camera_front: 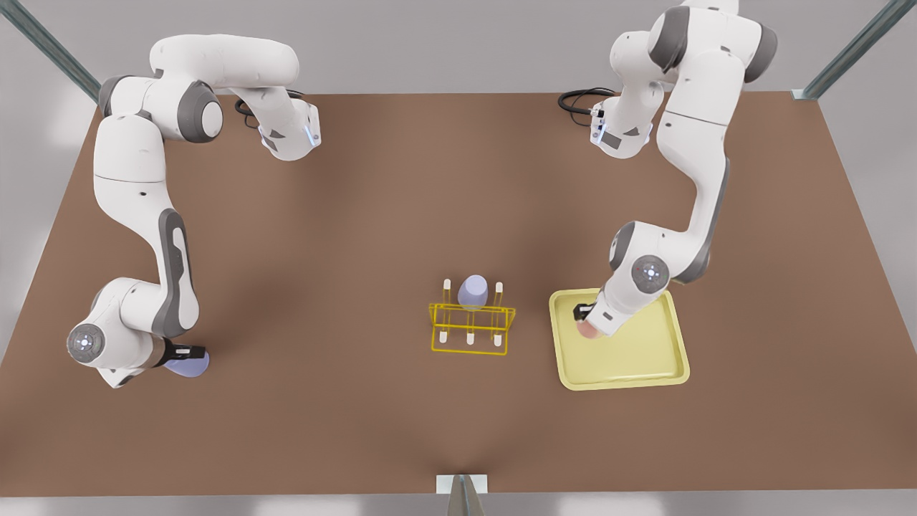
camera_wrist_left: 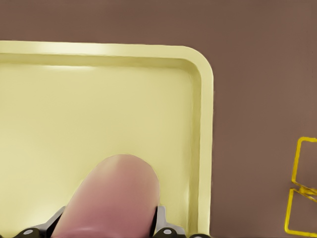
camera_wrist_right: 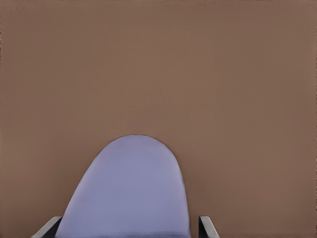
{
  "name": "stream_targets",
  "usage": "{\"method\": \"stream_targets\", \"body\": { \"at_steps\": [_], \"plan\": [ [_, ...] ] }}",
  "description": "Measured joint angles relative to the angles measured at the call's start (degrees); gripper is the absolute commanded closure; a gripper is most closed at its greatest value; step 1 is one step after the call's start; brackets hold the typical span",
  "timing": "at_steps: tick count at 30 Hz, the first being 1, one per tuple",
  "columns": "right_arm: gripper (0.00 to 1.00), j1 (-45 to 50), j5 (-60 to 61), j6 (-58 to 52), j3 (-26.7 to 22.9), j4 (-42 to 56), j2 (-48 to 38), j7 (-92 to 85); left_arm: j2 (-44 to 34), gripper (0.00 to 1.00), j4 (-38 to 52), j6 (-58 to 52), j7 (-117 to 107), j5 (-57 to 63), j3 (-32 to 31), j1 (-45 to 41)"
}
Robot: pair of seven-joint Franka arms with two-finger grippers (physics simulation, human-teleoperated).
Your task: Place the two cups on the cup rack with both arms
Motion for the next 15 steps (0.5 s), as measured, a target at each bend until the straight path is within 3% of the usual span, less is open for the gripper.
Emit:
{"method": "stream_targets", "body": {
  "at_steps": [5, 15],
  "plan": [
    [0.00, -0.02, 0.74, 0.14, 0.08, 0.03, 0.14, 0.12, 4.79, 0.19, 23.51, -14.51, -2.83, -0.19, -0.16, -6.98],
    [0.00, -0.13, 1.08, 0.47, 0.11, -0.26, 0.04, 0.26, 13.32, 0.19, 42.94, -26.11, -12.17, -0.12, -0.13, -14.26]
  ]
}}
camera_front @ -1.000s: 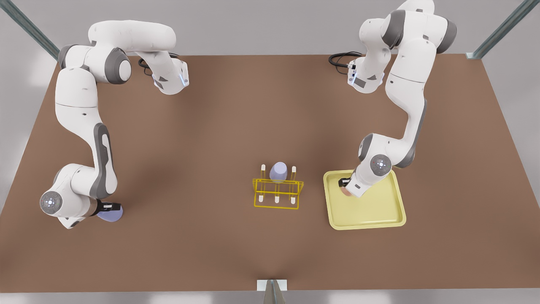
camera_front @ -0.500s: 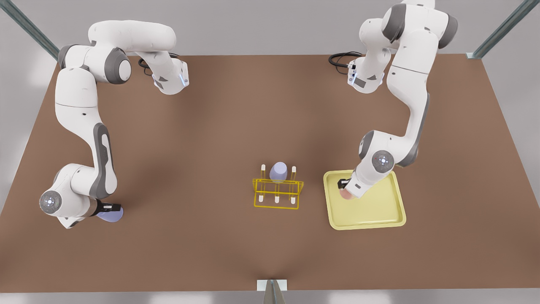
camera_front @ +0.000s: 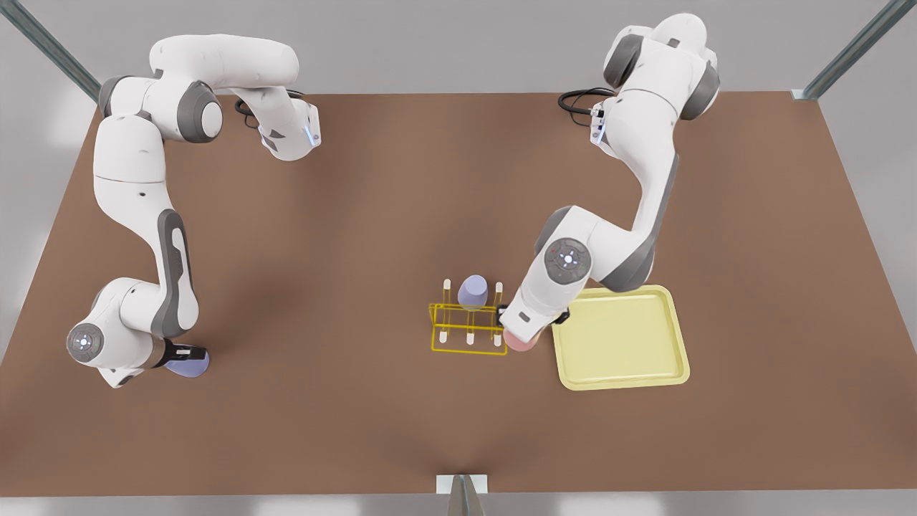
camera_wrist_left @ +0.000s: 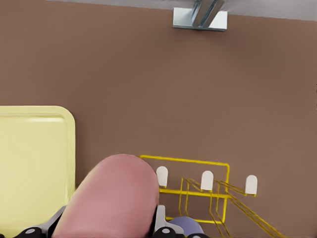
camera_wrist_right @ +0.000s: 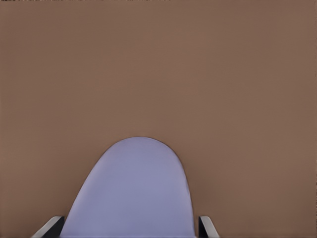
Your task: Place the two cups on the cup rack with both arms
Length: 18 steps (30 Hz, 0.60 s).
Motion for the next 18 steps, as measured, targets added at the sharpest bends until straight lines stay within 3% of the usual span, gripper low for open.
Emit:
{"method": "stream_targets", "body": {
  "at_steps": [10, 11, 12, 18],
  "plan": [
    [0.00, 0.22, 0.63, 0.08, -0.02, 0.47, 0.27, 0.12, 3.70, 0.17, 0.85, 2.36, -8.39, -0.03, -0.62, -3.16],
    [0.00, 0.19, 0.70, 0.09, -0.02, 0.49, 0.24, 0.13, 4.12, 0.13, 0.70, 2.56, -9.05, -0.09, -0.63, -3.23],
    [0.00, 0.17, 0.74, 0.09, -0.02, 0.53, 0.22, 0.14, 4.42, 0.00, 0.53, 2.73, -9.66, -0.15, -0.61, -3.25],
    [0.00, 0.00, 0.84, 0.14, -0.02, 0.59, 0.33, 0.15, 4.74, 0.00, 0.73, 2.79, -12.66, -0.24, -0.48, -3.19]
  ]
}}
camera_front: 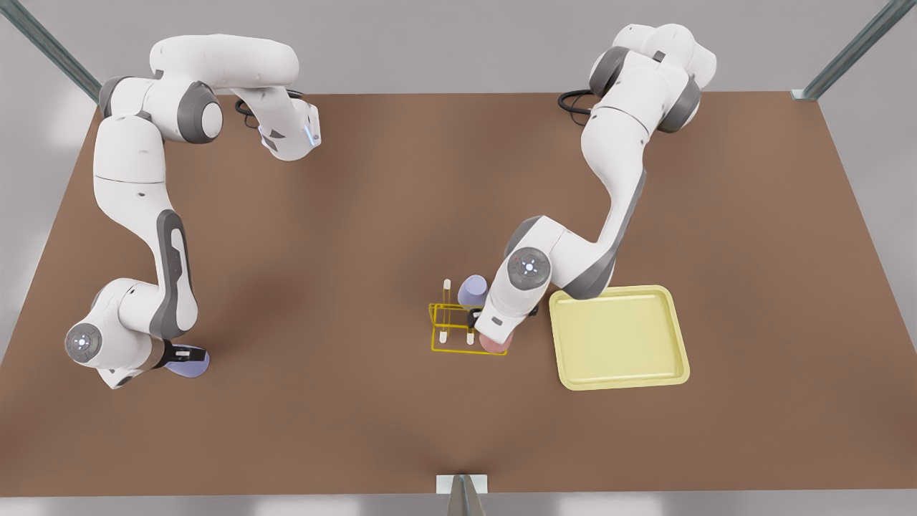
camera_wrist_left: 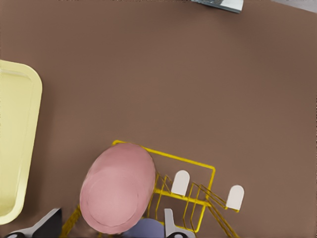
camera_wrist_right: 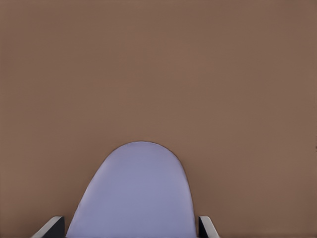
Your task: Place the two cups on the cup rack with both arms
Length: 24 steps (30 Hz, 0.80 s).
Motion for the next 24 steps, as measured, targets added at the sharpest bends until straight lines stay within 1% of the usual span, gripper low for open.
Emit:
{"method": "stream_targets", "body": {
  "at_steps": [1, 3, 5, 7, 8, 9, 10, 11, 12, 15, 17, 24],
  "plan": [
    [0.00, -0.04, -0.01, 0.05, 0.00, 0.00, 0.02, 0.00, -1.00, 0.00, 0.17, -1.11, -0.39, 0.04, 0.11, 0.20],
    [0.00, -0.09, -0.01, 0.13, -0.06, 0.00, 0.03, 0.01, -8.48, 0.00, 0.51, -7.03, -0.68, 0.93, 0.55, 3.26],
    [0.00, -0.31, -0.02, 0.18, -0.08, -0.08, 0.04, 0.01, -15.63, 0.00, 0.72, -14.46, 0.48, 2.10, 0.71, 10.76],
    [0.00, -0.48, -0.02, 0.21, -0.07, -0.21, 0.04, 0.01, -18.64, 0.00, 0.76, -20.89, 3.03, 4.05, 0.80, 16.85],
    [0.00, -0.49, -0.02, 0.22, -0.05, -0.24, 0.04, 0.02, -21.64, 0.00, -2.30, -22.69, 5.20, 4.91, 0.87, 19.28],
    [0.02, -0.47, 0.00, 0.22, -0.02, -0.25, 0.04, 0.03, -27.37, 0.00, -9.65, -22.89, 7.76, 5.53, 1.36, 21.21],
    [0.05, -0.46, 0.06, 0.22, -0.01, -0.31, 0.04, 0.03, -30.66, 0.00, -13.78, -22.96, 10.15, 6.00, 1.68, 22.25],
    [0.08, -0.46, 0.12, 0.23, 0.00, -0.36, 0.01, 0.04, -32.15, 0.00, -15.72, -23.08, 12.35, 6.15, 1.79, 22.56],
    [0.12, -0.46, 0.19, 0.23, 0.02, -0.36, 0.00, 0.03, -32.24, 0.00, -14.94, -23.98, 14.39, 5.96, 1.85, 22.56],
    [0.16, -0.40, 0.32, 0.23, 0.10, -0.39, -0.02, 0.00, -31.75, 0.00, -13.22, -26.41, 19.84, 5.39, 1.77, 22.77],
    [0.22, -0.40, 0.43, 0.18, 0.13, -0.41, -0.06, -0.04, -31.43, 0.00, -13.02, -27.69, 23.01, 4.13, 1.68, 22.54],
    [0.22, -0.45, 0.99, -0.29, 0.25, -0.32, -0.44, -0.23, -30.29, 0.00, -12.72, -30.70, 31.68, -1.42, 1.71, 22.78]
  ]
}}
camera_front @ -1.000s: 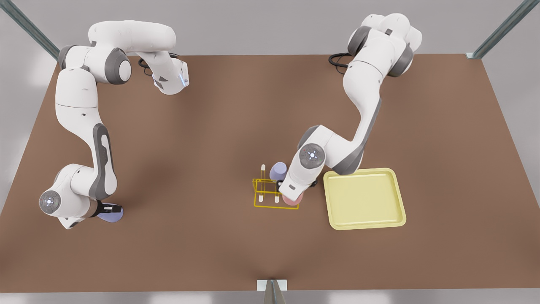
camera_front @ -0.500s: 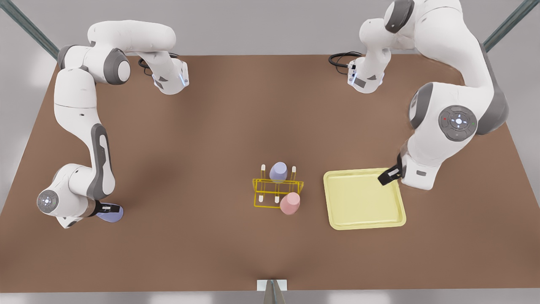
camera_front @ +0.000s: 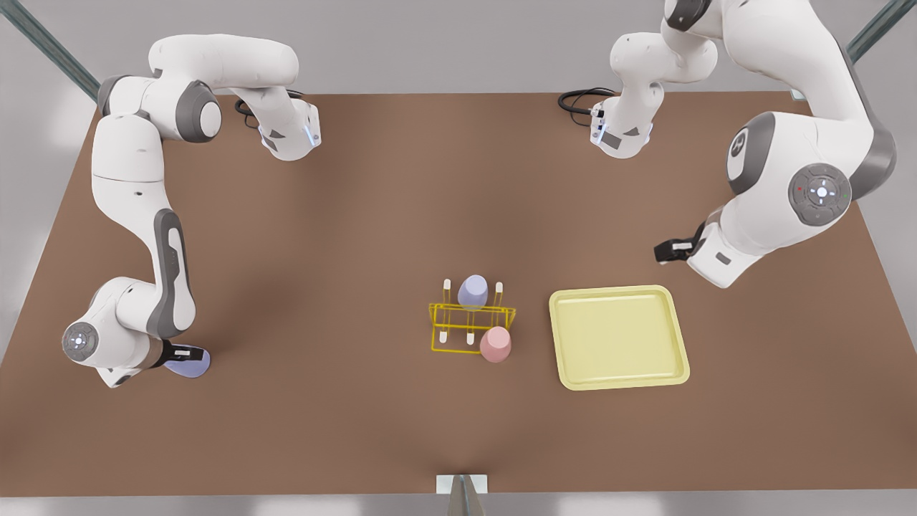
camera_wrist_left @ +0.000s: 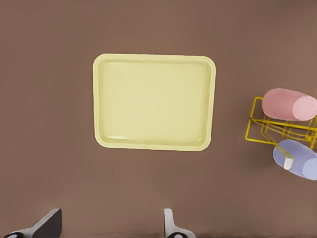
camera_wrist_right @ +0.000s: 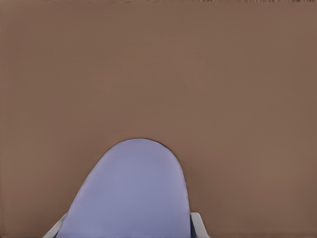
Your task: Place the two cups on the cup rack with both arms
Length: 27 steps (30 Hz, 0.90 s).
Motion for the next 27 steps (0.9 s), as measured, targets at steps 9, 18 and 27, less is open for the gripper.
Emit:
{"method": "stream_targets", "body": {
  "at_steps": [9, 18, 27],
  "plan": [
    [0.21, 2.08, 1.39, -2.96, 1.70, 0.24, -3.18, -0.02, 0.34, 0.00, 0.37, -0.94, 7.10, -1.41, -0.36, -0.83],
    [0.20, 10.38, 5.96, -6.24, 1.85, 1.16, -6.53, 0.10, 0.65, 0.00, 0.47, -1.15, 10.70, -1.48, -0.39, -2.23],
    [0.20, 22.02, 11.77, -7.03, 1.76, 6.81, -7.80, 0.31, 0.68, 0.00, 1.37, -1.24, 12.03, -1.44, -0.44, -2.72]
  ]
}}
